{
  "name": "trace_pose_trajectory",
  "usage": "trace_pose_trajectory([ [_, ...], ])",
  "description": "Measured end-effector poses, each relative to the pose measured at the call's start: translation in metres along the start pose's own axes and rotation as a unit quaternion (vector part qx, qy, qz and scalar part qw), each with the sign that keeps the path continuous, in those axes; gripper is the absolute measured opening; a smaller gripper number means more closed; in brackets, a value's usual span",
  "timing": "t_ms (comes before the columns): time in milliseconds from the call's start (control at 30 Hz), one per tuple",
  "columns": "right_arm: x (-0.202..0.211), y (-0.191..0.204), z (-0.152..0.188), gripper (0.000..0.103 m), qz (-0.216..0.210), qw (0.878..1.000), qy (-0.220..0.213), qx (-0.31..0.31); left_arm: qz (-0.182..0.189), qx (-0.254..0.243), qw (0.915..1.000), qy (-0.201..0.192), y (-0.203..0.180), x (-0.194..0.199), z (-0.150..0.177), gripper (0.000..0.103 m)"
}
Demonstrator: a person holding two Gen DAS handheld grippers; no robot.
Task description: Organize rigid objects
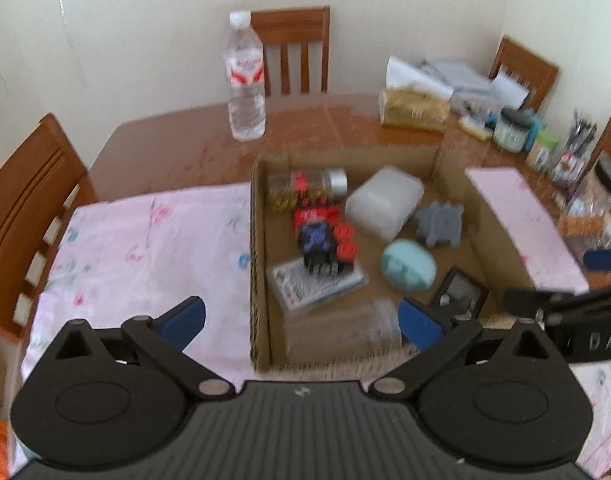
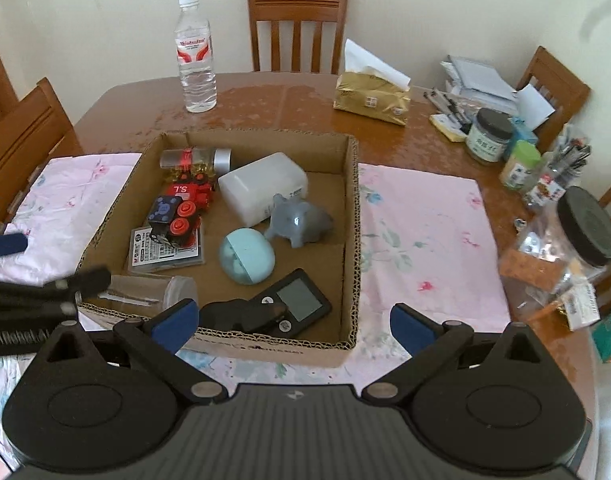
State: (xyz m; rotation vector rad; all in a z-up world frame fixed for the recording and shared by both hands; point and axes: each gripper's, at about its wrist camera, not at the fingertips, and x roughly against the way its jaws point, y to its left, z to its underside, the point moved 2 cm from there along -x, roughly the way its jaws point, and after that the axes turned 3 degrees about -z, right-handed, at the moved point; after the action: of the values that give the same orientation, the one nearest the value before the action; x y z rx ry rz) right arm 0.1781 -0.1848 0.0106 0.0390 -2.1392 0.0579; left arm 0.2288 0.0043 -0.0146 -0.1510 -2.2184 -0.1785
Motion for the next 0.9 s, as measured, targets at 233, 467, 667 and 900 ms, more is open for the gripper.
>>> trace_pose_trajectory([
  [233,0.017,0.003,0.002,0.103,0.004,1.0,-0.009,-0.009,-0.008,0.019,0.9996,0.02,0.001,0.016,0.004,0.102],
  [467,0.02,0.001,0.006,0.103,0.01,1.0,-0.005,-0.017,-0.018,0.024,0.9993,0.023,0.0,0.023,0.005,0.102],
  [667,0.023,-0.001,0.008,0.103,0.014,1.0,-0.008,-0.019,-0.023,0.027,0.9991,0.023,-0.001,0.027,0.006,0.102],
  [900,0.026,0.001,0.009,0.103,0.013,1.0,-0.009,-0.018,-0.029,0.025,0.999,0.022,-0.002,0.033,0.007,0.102],
])
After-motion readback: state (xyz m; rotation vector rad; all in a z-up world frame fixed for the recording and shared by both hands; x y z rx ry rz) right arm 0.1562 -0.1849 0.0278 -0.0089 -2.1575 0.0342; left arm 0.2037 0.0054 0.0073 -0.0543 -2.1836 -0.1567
